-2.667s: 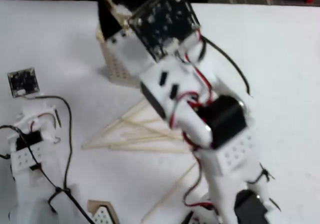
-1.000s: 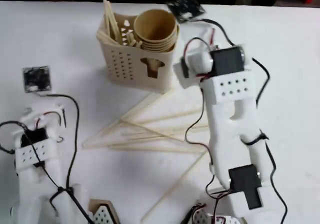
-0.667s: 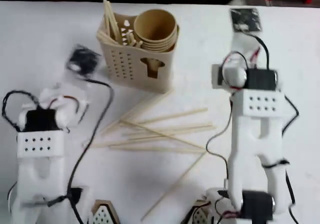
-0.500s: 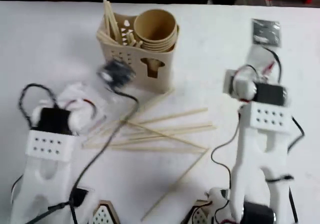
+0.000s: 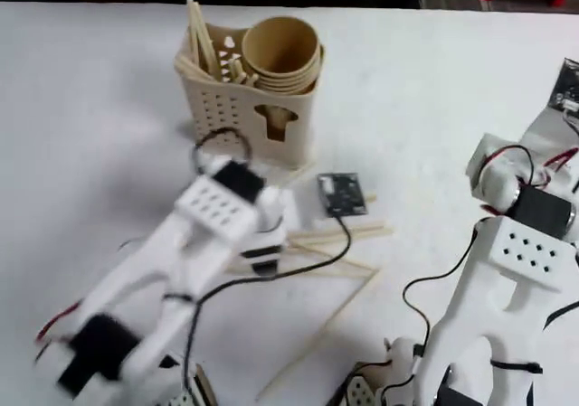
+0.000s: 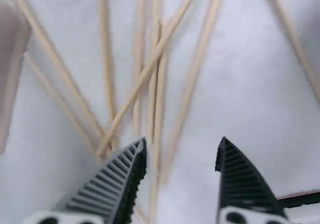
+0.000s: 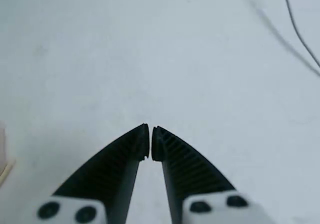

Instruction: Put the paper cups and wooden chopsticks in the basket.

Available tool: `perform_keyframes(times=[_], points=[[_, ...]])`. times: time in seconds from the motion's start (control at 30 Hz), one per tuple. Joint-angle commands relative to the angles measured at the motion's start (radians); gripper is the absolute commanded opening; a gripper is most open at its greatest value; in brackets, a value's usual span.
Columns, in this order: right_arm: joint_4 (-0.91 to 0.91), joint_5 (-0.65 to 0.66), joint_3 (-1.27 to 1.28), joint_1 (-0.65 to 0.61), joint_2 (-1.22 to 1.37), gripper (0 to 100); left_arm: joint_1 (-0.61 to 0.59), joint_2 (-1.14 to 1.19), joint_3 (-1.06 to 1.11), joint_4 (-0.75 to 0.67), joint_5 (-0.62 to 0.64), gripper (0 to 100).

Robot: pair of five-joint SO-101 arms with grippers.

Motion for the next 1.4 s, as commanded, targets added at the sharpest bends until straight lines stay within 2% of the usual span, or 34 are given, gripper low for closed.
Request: perform_keyframes(times=[0.0, 0.2, 0.43, 0.63, 0.73, 0.97, 1.37], points=[[-0.019, -0.006, -0.006, 0.012, -0.038, 2.4, 0.048, 0.229, -0.199, 0.005, -0.009, 24], [-0.019, -0.006, -0.006, 0.012, -0.038, 2.4, 0.059, 0.504, -0.419, 0.005, 0.000, 23], [-0.019, -0.006, -0.006, 0.012, -0.038, 2.4, 0.058, 0.730, -0.598, 0.005, 0.103, 23], [-0.021, -0.006, -0.006, 0.012, -0.038, 2.4, 0.058, 0.834, -0.646, 0.012, 0.107, 8], [-0.021, -0.006, -0.006, 0.012, -0.038, 2.4, 0.058, 0.835, -0.646, 0.015, 0.109, 2], [-0.021, -0.006, -0.006, 0.012, -0.038, 2.4, 0.053, 0.809, -0.646, 0.084, 0.110, 2], [-0.021, -0.006, -0.006, 0.010, -0.038, 2.4, -0.022, 0.495, -0.624, 0.230, 0.180, 2]])
